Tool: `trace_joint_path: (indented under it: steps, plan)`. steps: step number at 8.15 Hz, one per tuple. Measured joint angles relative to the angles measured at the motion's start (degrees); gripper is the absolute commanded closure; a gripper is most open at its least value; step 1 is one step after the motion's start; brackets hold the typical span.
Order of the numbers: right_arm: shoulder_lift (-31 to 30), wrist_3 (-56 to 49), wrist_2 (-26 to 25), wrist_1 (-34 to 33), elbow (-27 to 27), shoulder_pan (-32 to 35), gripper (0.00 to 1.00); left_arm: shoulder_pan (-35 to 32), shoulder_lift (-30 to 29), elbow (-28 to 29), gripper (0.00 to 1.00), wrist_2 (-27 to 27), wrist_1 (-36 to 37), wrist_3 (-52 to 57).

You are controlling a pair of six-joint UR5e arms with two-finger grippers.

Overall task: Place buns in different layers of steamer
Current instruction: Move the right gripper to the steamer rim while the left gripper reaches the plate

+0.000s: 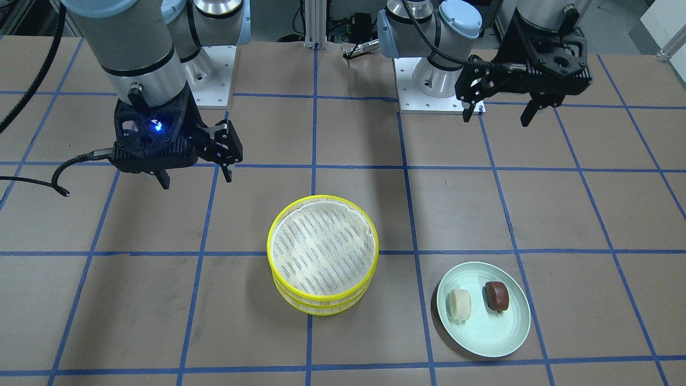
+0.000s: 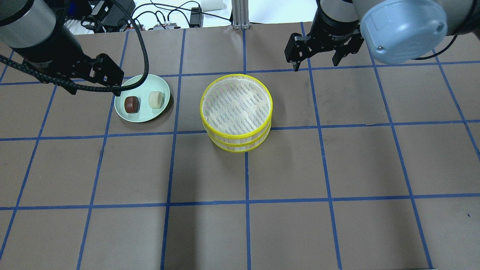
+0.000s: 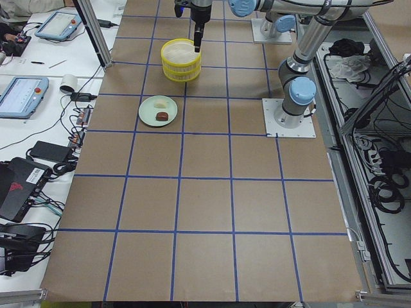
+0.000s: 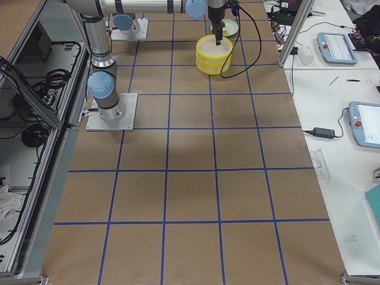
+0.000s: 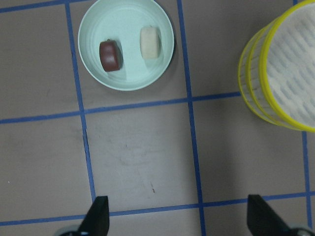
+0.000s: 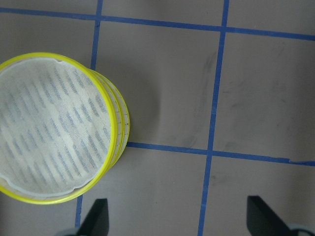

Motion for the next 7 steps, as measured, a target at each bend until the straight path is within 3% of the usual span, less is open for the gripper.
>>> trace_joint_path:
  steps: [3, 7]
  plan:
    - [5.5, 5.3, 0.1, -6.7, -0.1, 2.0, 0.0, 6.0, -7.7, -0.6, 0.0, -1.2, 11.2, 3.9]
    - [15.4, 15.4, 1.4, -16.1, 0.2, 6.9, 0.0, 6.8, -19.3, -0.8, 0.0, -6.5, 25.0, 2.9]
